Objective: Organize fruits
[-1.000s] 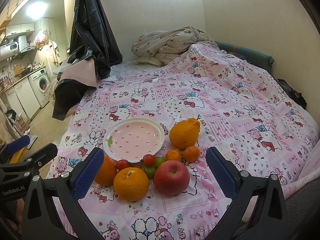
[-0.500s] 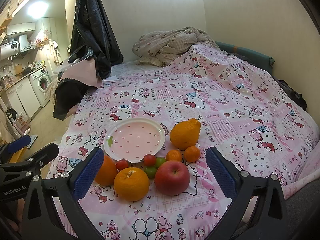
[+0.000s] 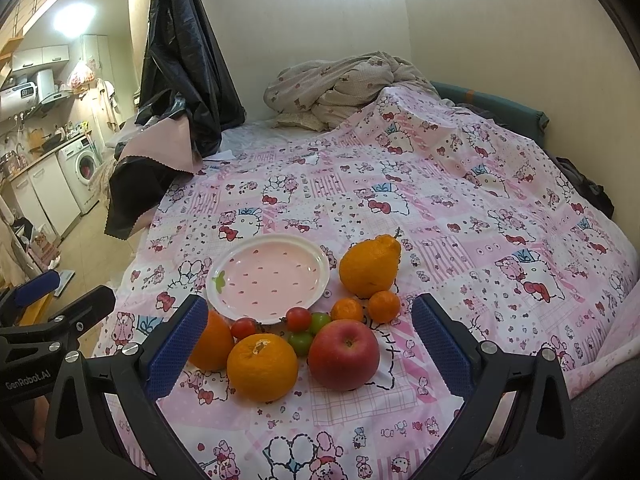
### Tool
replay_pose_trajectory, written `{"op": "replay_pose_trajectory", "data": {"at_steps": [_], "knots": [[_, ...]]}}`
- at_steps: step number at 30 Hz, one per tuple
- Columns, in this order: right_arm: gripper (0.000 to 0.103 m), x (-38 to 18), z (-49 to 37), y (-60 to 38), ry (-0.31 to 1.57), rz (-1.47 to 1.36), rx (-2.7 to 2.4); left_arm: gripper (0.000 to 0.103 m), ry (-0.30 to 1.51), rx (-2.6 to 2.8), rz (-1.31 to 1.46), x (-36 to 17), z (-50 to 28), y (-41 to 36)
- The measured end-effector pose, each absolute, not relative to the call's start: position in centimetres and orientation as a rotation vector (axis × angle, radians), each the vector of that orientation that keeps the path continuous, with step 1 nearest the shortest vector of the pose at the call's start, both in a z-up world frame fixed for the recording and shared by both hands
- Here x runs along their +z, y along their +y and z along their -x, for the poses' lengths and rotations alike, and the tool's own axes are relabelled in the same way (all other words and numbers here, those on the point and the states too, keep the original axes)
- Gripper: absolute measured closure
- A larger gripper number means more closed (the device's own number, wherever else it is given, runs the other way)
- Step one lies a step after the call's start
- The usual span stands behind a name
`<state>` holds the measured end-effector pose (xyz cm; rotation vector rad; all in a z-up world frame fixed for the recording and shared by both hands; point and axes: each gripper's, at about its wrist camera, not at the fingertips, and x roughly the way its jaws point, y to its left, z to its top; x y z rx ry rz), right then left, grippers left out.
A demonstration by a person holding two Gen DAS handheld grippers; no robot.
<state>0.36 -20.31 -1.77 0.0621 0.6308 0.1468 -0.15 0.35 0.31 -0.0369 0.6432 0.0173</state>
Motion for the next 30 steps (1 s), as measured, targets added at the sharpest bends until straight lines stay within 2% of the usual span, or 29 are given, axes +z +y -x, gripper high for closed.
{"op": "replay_pose_trajectory", "data": {"at_steps": [24, 30], "knots": [[0.000, -2.0, -0.5, -20.6, 0.644, -0.068, 0.146, 0.000, 0.651, 0.019, 0.031, 0.0, 0.1, 0.3], [0.000, -2.0, -3.9, -23.7, 0.845, -0.231, 0.163, 0.000, 0.722, 0.060, 0.040, -0.3, -1.1, 1.6]]}}
